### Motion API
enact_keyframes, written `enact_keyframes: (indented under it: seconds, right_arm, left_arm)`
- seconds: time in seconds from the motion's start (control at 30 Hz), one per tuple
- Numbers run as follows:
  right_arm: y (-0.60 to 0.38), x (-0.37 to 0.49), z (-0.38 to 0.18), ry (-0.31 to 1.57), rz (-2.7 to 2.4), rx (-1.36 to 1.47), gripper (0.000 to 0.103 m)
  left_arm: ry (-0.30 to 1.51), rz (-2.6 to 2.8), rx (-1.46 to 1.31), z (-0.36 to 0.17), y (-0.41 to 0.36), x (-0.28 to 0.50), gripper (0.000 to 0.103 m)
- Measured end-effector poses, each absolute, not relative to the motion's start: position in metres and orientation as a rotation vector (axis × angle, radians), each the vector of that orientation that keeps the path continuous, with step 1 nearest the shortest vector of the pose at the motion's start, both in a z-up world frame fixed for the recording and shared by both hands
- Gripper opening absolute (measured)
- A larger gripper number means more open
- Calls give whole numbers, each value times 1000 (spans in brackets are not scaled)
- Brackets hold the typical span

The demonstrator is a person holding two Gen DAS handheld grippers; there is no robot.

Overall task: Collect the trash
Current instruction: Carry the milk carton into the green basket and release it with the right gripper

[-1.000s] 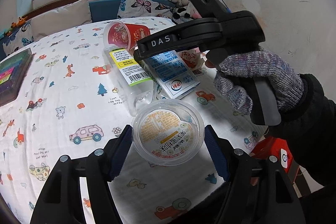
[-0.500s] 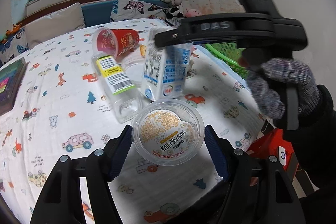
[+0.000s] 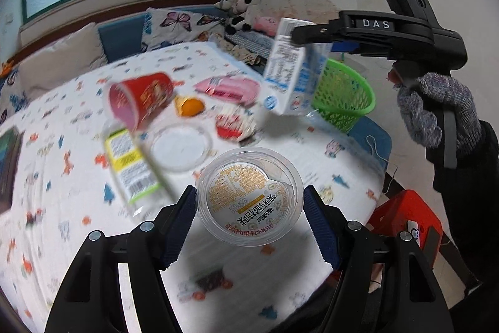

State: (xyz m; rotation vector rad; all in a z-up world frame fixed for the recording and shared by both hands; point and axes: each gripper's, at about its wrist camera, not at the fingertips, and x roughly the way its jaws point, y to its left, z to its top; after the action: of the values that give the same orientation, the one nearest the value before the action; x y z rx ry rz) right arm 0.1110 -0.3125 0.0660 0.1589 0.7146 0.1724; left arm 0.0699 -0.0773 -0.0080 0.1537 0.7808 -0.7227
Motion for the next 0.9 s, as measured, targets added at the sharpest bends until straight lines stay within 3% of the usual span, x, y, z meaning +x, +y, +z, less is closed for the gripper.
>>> enact_keyframes:
  seconds: [0.2, 0.47, 0.9]
  right_arm:
    - [-387, 110, 71, 694, -7, 168, 69]
    - [-469, 125, 36, 742, -185, 206, 69]
    - [-511, 161, -11, 804, -319, 164, 71]
  left_arm:
    - [760, -751, 159, 8, -105, 86, 67]
    - [737, -745, 169, 26, -134, 106, 67]
    - [746, -760, 192, 34, -166, 125, 67]
